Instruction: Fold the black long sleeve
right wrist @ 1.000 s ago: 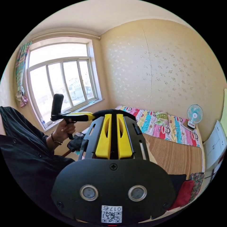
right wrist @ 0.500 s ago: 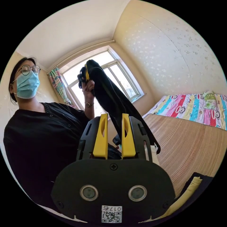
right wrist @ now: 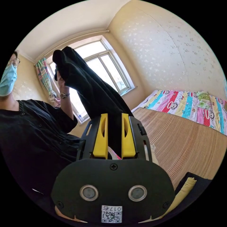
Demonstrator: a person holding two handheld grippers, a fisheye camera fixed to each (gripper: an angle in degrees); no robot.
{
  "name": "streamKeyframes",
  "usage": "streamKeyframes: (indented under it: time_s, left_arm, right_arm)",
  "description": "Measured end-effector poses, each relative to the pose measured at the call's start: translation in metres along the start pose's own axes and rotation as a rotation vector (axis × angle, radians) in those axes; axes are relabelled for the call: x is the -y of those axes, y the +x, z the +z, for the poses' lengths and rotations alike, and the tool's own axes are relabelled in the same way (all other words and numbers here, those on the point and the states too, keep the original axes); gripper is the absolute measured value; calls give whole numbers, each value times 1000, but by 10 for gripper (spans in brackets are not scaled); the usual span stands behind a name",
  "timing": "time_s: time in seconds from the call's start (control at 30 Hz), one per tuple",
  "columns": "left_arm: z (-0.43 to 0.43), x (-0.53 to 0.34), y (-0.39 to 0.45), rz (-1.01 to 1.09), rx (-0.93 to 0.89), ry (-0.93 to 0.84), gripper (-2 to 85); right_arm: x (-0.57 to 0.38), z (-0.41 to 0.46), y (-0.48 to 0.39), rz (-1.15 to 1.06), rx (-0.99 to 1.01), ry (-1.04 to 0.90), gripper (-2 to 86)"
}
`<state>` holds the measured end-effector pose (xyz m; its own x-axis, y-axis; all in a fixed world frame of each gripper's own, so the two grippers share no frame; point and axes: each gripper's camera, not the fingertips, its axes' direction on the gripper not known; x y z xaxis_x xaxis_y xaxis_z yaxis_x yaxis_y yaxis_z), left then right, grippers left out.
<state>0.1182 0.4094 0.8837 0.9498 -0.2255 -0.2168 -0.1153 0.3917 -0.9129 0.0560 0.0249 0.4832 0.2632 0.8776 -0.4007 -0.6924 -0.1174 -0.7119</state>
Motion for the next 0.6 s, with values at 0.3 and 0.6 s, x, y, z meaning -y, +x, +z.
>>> streamKeyframes:
  time_s: [0.3,0.6]
  left_arm:
    - [-79,-6,-1,-48,137,-35,-9]
    - [-85,-55,-17,-197,133,-45,-10]
  right_arm:
    - [40,-147,-49,-72,-185,401,11]
    - [75,-210,-97,-245,-522,608,3]
